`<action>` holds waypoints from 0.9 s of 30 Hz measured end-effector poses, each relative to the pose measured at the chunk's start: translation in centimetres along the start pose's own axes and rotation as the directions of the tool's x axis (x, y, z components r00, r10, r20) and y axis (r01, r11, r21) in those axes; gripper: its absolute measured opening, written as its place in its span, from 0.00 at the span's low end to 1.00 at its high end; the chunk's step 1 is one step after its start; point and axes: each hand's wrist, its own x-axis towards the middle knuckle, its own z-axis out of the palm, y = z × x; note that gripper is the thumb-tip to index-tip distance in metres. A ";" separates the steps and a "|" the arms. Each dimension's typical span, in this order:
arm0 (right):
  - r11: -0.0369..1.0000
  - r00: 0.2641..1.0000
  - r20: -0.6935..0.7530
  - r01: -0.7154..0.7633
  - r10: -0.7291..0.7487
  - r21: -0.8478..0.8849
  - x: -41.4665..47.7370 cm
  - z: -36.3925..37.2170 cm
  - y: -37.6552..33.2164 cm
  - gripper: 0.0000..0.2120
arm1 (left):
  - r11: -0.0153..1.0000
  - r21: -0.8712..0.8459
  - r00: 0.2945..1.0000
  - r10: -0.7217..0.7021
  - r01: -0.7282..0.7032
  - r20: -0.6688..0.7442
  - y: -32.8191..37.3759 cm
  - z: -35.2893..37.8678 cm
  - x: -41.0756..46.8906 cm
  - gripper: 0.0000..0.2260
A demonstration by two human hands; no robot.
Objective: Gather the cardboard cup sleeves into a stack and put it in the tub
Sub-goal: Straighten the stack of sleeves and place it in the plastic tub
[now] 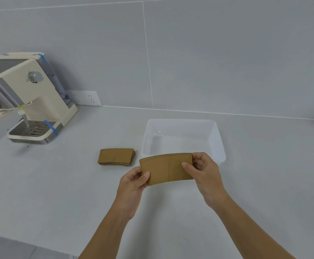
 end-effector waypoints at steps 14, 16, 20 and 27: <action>0.984 0.998 0.032 -0.041 0.047 -0.174 3.6 10.8 -1.3 0.04 | 0.995 0.093 0.987 0.060 -0.047 -0.146 6.7 -7.9 4.7 0.08; 0.970 0.998 0.009 -0.062 0.066 -0.236 4.2 12.5 -1.4 0.04 | 0.991 0.132 0.983 0.057 -0.034 -0.173 7.6 -8.9 5.7 0.06; 0.948 0.993 -0.007 -0.113 0.116 -0.298 5.3 15.6 -1.3 0.06 | 0.985 0.170 0.968 0.008 0.036 -0.251 8.6 -10.8 7.8 0.05; 0.897 0.971 -0.075 -0.237 0.226 -0.373 7.8 18.7 0.3 0.09 | 0.920 0.356 0.962 -0.067 0.163 -0.266 8.7 -13.3 10.6 0.07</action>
